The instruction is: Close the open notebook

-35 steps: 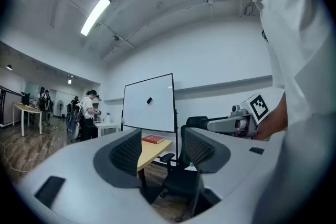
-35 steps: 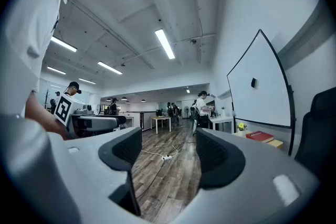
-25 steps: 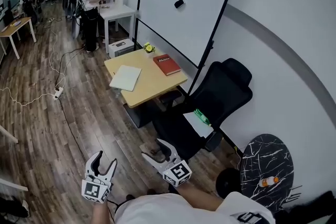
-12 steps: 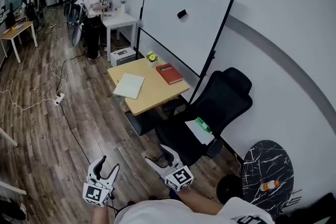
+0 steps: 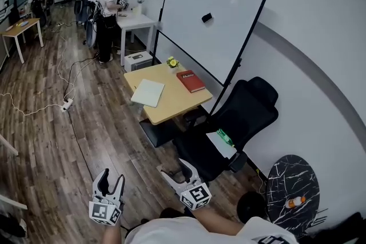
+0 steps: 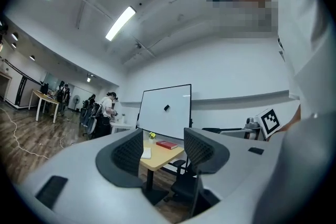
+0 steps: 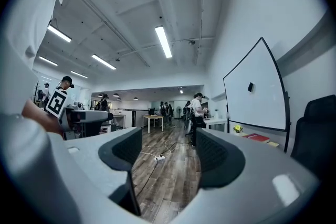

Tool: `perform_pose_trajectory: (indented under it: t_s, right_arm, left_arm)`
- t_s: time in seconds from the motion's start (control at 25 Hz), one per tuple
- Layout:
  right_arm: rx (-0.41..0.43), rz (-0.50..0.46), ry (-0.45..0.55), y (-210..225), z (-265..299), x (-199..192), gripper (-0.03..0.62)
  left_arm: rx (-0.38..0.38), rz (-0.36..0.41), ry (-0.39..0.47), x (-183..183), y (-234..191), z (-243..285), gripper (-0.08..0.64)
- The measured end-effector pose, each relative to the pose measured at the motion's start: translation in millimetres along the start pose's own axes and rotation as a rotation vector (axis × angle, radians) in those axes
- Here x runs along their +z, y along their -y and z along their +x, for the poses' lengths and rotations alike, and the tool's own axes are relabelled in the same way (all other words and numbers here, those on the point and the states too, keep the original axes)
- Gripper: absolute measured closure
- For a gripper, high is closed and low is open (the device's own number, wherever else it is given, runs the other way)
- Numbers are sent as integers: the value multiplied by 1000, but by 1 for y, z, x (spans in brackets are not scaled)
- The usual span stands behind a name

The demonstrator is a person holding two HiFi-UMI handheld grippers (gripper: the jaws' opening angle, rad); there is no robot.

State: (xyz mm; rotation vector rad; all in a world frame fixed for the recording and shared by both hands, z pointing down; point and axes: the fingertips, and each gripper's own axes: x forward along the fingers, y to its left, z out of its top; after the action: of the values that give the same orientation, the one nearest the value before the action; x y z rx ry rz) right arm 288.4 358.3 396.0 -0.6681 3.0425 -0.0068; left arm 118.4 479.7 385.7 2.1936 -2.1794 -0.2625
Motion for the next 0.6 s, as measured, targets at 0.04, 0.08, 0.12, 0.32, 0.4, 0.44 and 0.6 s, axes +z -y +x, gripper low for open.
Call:
perform_pose_trajectory:
  t_s: [0.04, 0.08, 0.12, 0.32, 0.4, 0.44, 0.6]
  right_arm:
    - [4, -2, -3, -3, 3, -1, 267]
    - [10, -4, -8, -5, 6, -2, 267]
    - [14, -4, -13, -6, 10, -4, 267]
    - [22, -1, -29, 6, 39, -15, 267]
    - [20, 7, -31, 17, 56, -23, 267]
    - [16, 13, -33, 23, 66, -27, 267]
    - [13, 33, -40, 48, 114, -40, 267]
  left_arm:
    - [5, -8, -6, -3, -4, -2, 327]
    - [9, -16, -11, -6, -8, -3, 330]
    - [13, -24, -14, -9, -13, -4, 331]
    - [22, -58, -29, -17, -40, 8, 341]
    - [20, -58, -33, -20, -53, 21, 342]
    - [19, -53, -39, -23, -60, 29, 342]
    - [27, -38, -77, -32, -92, 66, 342]
